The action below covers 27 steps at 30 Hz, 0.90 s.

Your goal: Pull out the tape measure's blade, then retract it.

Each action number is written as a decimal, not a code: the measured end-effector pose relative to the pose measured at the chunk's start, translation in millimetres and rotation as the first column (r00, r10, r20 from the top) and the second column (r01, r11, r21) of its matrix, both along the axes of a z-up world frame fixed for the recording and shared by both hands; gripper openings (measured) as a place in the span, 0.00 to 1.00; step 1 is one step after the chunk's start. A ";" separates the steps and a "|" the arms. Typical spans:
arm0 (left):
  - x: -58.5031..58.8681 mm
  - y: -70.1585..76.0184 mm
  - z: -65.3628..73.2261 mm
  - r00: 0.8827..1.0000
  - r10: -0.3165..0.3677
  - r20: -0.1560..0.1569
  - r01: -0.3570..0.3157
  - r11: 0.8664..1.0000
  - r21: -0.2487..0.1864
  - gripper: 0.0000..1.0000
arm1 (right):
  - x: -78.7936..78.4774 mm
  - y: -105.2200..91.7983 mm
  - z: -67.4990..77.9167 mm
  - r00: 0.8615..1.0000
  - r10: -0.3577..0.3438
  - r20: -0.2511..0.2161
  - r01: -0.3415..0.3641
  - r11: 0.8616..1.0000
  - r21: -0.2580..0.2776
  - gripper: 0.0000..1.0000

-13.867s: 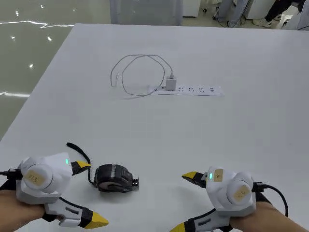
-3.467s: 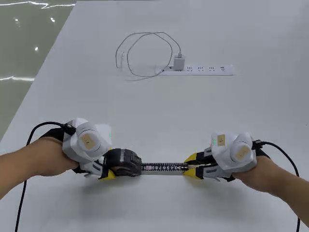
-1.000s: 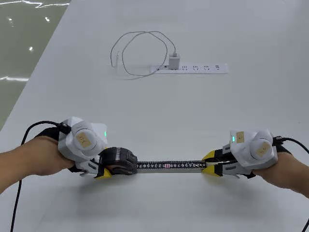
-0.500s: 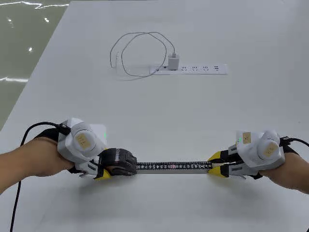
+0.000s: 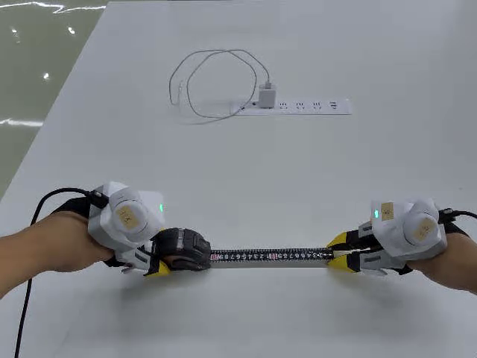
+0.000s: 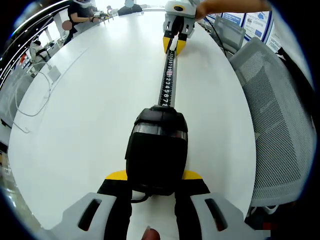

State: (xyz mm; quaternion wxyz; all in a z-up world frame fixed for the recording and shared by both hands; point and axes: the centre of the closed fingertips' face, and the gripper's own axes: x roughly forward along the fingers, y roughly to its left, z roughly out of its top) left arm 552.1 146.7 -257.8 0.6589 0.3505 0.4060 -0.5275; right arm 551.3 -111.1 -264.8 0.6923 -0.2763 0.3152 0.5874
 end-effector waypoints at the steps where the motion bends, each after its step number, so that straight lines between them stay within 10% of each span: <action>1: 0.0 0.0 -0.1 1.000 0.000 0.000 0.000 1.000 0.000 0.28 | 0.0 -1.1 -0.1 1.000 0.001 0.001 -0.001 1.000 -0.002 0.07; 27: -0.2 -0.2 0.1 1.000 -0.001 0.003 0.001 1.000 0.003 0.28 | -0.1 -28.7 -2.5 1.000 -0.014 -0.010 0.014 0.999 -0.042 0.07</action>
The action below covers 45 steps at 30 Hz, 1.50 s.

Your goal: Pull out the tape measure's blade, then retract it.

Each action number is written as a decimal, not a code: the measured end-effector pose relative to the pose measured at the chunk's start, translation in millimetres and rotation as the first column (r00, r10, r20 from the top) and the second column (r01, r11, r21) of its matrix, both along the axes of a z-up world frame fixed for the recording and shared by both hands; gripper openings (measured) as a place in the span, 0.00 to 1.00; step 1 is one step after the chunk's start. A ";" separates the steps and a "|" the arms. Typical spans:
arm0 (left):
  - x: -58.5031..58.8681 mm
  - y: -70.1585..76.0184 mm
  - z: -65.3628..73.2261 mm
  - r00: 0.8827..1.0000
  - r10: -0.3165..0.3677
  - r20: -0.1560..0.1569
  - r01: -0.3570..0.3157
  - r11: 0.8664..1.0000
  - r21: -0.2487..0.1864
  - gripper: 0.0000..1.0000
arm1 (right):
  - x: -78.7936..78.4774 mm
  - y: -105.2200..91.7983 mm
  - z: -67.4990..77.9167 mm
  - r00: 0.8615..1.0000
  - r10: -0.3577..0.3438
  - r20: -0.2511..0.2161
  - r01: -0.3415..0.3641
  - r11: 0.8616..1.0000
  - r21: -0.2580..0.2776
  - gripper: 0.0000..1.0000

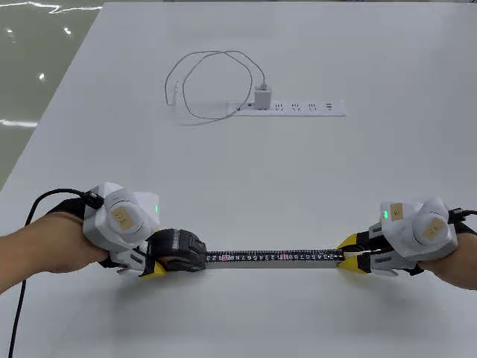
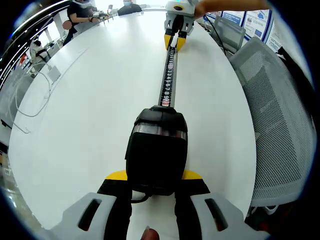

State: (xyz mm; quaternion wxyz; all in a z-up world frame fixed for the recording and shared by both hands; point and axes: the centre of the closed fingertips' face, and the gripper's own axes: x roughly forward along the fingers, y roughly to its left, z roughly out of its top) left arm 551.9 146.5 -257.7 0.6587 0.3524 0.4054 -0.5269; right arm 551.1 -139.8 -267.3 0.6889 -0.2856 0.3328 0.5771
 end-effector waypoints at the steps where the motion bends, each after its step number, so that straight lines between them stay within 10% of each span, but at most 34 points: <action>1: 0.0 0.1 0.0 1.000 0.000 0.000 0.000 1.000 0.001 0.28 | -0.1 -0.8 0.5 1.000 0.002 0.003 -0.002 1.000 -0.002 0.07; 45: 1.7 -4.1 2.4 0.999 0.044 0.001 -0.044 0.998 -0.039 0.30 | -4.3 -3.3 0.1 0.998 0.058 -0.003 -0.058 0.995 -0.079 0.11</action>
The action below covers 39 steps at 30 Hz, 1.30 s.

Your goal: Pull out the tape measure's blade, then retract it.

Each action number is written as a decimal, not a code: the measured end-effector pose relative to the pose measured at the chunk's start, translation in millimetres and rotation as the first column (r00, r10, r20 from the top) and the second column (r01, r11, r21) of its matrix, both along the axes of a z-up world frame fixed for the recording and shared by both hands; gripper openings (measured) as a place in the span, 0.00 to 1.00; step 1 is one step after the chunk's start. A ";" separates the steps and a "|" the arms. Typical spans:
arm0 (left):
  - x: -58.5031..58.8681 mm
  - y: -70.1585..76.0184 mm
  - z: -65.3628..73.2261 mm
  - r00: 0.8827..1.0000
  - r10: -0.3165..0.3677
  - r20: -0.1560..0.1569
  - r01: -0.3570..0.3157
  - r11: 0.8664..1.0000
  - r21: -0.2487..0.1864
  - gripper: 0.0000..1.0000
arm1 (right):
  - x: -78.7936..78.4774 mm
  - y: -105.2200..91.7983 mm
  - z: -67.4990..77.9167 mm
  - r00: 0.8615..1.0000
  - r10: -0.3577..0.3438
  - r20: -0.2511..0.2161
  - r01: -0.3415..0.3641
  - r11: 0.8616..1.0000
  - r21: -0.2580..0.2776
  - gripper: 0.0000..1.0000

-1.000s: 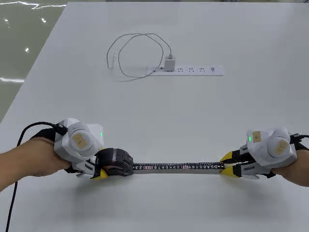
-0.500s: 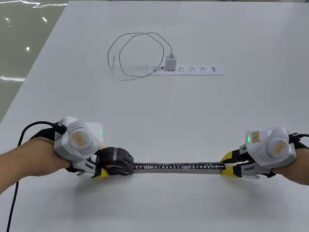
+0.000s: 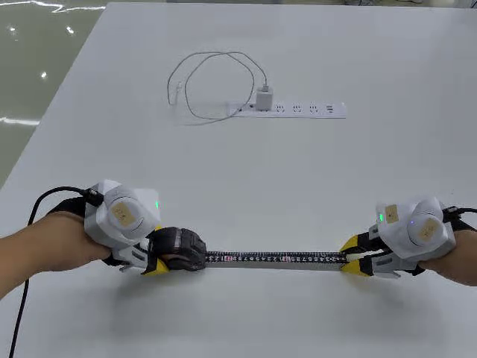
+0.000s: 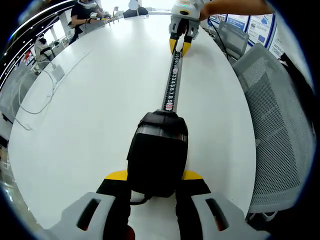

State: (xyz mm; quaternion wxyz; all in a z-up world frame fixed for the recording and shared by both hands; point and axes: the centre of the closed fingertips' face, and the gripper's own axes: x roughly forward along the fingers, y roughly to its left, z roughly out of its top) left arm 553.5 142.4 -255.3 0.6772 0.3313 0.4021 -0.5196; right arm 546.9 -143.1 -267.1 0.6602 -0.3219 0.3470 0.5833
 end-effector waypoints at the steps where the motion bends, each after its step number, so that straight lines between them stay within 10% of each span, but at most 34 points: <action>1: 0.0 -0.3 0.1 1.000 0.000 0.001 0.000 1.000 -0.001 0.30 | -0.5 0.0 0.3 1.000 -0.001 -0.002 0.001 1.000 0.000 0.11; 27: -3.2 1.3 4.4 0.999 0.042 -0.012 -0.042 0.999 -0.017 0.44 | -3.2 5.0 11.3 0.992 -0.107 -0.072 0.111 0.992 0.054 0.26; 39: -3.8 2.7 13.1 0.991 0.130 -0.023 -0.132 0.987 -0.097 0.52 | -6.4 9.3 17.1 0.985 -0.152 -0.085 0.159 0.984 0.083 0.37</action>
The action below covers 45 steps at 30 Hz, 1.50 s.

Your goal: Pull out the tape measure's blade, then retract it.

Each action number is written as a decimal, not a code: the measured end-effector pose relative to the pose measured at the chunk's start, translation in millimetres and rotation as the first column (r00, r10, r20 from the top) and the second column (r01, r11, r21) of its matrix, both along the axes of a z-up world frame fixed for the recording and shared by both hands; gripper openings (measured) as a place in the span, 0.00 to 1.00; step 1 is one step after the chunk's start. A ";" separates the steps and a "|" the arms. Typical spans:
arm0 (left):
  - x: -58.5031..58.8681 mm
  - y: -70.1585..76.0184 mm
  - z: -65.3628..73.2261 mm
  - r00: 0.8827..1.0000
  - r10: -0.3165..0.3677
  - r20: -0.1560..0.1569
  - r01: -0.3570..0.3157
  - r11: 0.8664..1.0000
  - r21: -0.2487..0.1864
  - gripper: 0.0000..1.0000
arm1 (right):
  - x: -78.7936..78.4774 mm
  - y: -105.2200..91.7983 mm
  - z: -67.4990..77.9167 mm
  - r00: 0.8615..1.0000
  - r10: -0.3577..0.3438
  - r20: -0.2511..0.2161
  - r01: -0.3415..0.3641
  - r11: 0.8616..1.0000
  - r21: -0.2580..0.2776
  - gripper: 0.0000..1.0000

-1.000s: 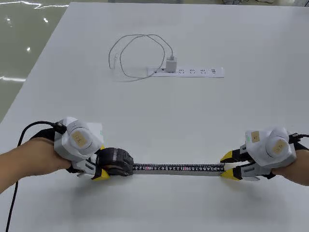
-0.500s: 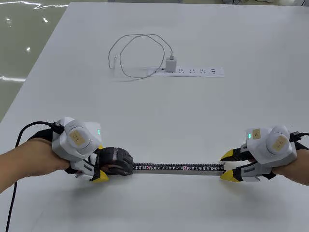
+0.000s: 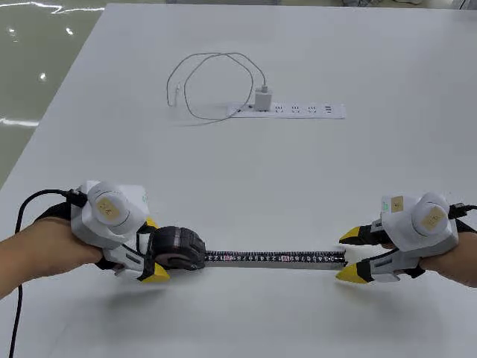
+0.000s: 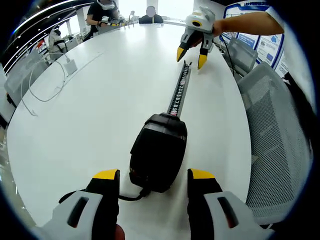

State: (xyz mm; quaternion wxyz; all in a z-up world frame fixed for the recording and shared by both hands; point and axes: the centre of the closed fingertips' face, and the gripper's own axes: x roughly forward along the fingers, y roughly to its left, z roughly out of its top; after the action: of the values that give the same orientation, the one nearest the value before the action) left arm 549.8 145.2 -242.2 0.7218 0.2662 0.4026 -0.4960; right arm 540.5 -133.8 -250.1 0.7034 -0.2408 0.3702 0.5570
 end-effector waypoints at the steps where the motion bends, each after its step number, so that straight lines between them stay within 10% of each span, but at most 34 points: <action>1: -0.3 0.3 0.4 1.000 0.003 -0.001 -0.003 1.000 -0.004 0.52 | 0.4 -1.0 -1.1 1.000 -0.002 -0.001 0.002 1.000 -0.001 0.37; 22: -9.1 17.9 15.6 0.988 0.152 0.023 -0.148 0.979 -0.141 0.60 | -4.0 -1.0 13.7 0.988 -0.148 0.048 0.144 0.987 0.077 0.54; 45: -33.8 27.8 32.3 0.947 0.319 0.031 -0.295 0.904 -0.308 0.71 | -18.1 3.9 22.8 0.963 -0.261 0.067 0.248 0.957 0.152 0.67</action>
State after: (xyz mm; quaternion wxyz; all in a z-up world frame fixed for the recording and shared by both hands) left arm 516.0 172.9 -209.8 0.8385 0.1067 0.3302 -0.4201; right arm 522.4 -129.9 -227.3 0.7999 -0.1639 0.3267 0.4759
